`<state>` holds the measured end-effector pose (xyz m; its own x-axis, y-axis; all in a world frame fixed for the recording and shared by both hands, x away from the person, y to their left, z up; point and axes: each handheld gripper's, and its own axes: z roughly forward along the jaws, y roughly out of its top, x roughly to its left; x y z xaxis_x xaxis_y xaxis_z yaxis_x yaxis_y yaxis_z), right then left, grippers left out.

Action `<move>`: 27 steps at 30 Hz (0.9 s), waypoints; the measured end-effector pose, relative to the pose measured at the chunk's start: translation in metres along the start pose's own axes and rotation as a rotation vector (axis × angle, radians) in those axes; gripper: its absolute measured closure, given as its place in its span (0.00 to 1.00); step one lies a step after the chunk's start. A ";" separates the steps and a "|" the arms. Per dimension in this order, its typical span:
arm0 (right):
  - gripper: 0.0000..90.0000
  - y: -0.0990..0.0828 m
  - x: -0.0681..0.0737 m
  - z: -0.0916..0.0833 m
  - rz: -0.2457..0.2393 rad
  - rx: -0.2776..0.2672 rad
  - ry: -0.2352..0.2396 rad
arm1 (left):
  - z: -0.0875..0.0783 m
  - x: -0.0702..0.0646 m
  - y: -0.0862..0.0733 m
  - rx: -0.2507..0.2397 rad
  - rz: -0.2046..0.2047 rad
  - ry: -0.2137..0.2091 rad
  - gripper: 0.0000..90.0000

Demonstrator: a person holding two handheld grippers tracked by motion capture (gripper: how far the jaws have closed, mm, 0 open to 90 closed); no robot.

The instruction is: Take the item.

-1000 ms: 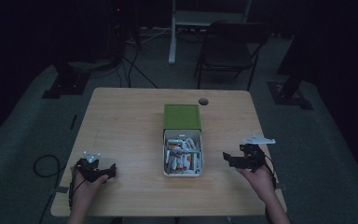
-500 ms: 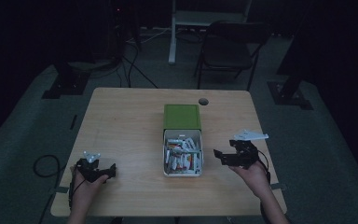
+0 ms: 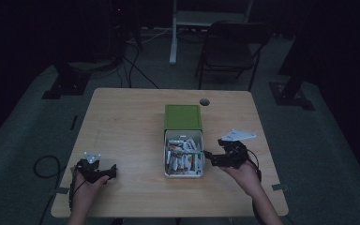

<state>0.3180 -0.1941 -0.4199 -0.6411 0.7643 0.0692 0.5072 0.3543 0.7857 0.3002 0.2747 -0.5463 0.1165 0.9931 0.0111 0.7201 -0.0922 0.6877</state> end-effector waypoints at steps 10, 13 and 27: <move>0.31 0.010 0.018 0.011 -0.035 -0.009 0.062 | 0.000 0.000 0.000 -0.001 -0.001 0.000 0.02; 0.35 0.012 0.025 0.018 -0.055 -0.004 0.079 | 0.000 0.000 0.000 -0.001 -0.001 0.000 0.02; 0.49 0.006 0.052 0.046 -0.102 0.063 0.141 | 0.000 0.000 0.000 0.000 0.000 0.000 0.02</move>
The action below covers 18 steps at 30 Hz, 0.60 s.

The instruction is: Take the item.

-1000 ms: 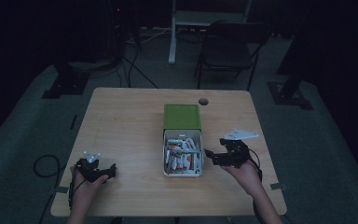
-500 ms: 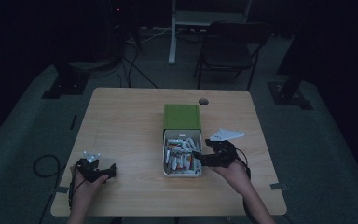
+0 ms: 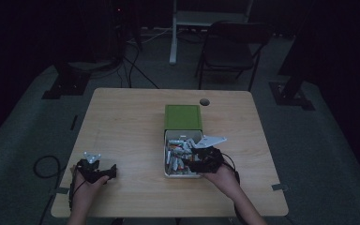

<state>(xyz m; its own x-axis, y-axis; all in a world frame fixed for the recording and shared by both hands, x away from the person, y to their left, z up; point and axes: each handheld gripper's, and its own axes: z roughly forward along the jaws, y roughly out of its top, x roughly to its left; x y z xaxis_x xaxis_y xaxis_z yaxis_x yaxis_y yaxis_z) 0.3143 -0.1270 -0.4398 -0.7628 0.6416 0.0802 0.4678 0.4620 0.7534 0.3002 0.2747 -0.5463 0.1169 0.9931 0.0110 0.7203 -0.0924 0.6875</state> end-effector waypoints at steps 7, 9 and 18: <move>0.59 -0.006 0.008 0.012 0.036 0.007 -0.009 | 0.000 0.000 0.000 0.000 0.000 0.000 0.02; 0.63 -0.008 0.010 0.014 0.032 0.008 -0.023 | 0.000 0.000 0.000 0.000 0.000 0.000 0.02; 0.77 -0.015 0.019 0.025 0.028 0.033 -0.056 | 0.000 0.000 0.000 0.001 0.000 0.000 0.02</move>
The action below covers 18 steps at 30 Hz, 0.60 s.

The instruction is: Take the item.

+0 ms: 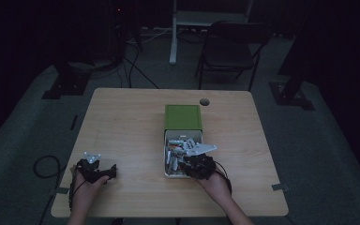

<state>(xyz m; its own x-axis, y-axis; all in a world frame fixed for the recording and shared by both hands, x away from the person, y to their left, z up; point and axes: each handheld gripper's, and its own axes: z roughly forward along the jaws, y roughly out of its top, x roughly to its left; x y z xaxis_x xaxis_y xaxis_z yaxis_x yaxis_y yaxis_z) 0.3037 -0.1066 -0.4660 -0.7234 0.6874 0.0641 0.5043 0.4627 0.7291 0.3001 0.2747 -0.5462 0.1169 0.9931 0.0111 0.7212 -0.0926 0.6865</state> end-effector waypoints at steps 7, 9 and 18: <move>0.83 -0.003 0.006 0.007 -0.010 0.002 -0.013 | 0.000 0.000 0.000 0.001 0.000 0.000 0.02; 0.83 -0.002 0.006 0.009 0.003 0.003 -0.012 | 0.000 0.000 0.000 0.001 0.000 0.000 0.02; 0.83 -0.002 0.009 0.016 0.021 0.015 -0.020 | 0.000 0.000 0.000 0.001 0.000 0.000 0.02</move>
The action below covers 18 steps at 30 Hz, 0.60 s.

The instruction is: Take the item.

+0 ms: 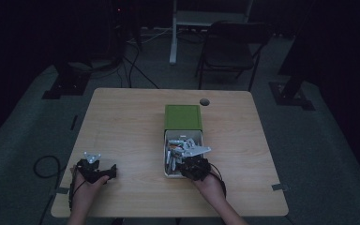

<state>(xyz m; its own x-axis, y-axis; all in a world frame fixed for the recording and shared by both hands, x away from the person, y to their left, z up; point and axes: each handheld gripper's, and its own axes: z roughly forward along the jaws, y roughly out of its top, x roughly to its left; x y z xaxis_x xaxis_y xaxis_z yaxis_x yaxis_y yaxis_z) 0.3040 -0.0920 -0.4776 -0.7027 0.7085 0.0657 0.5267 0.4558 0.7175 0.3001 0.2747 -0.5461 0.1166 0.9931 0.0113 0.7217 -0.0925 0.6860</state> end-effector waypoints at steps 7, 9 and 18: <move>0.80 0.000 0.004 0.010 0.013 0.033 0.024 | 0.000 0.000 0.000 0.000 0.000 -0.001 0.02; 0.80 0.000 0.005 0.011 0.016 0.036 0.023 | 0.000 0.000 0.000 0.000 0.000 0.000 0.02; 0.90 0.000 0.011 0.015 0.007 0.033 -0.012 | 0.000 0.000 0.000 -0.001 0.000 0.000 0.02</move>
<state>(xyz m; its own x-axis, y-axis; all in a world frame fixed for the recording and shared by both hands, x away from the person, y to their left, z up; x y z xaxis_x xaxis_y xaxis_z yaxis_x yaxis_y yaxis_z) 0.3037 -0.0765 -0.4875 -0.6932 0.7180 0.0628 0.5473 0.4678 0.6940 0.3001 0.2748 -0.5462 0.1168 0.9931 0.0113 0.7212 -0.0926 0.6865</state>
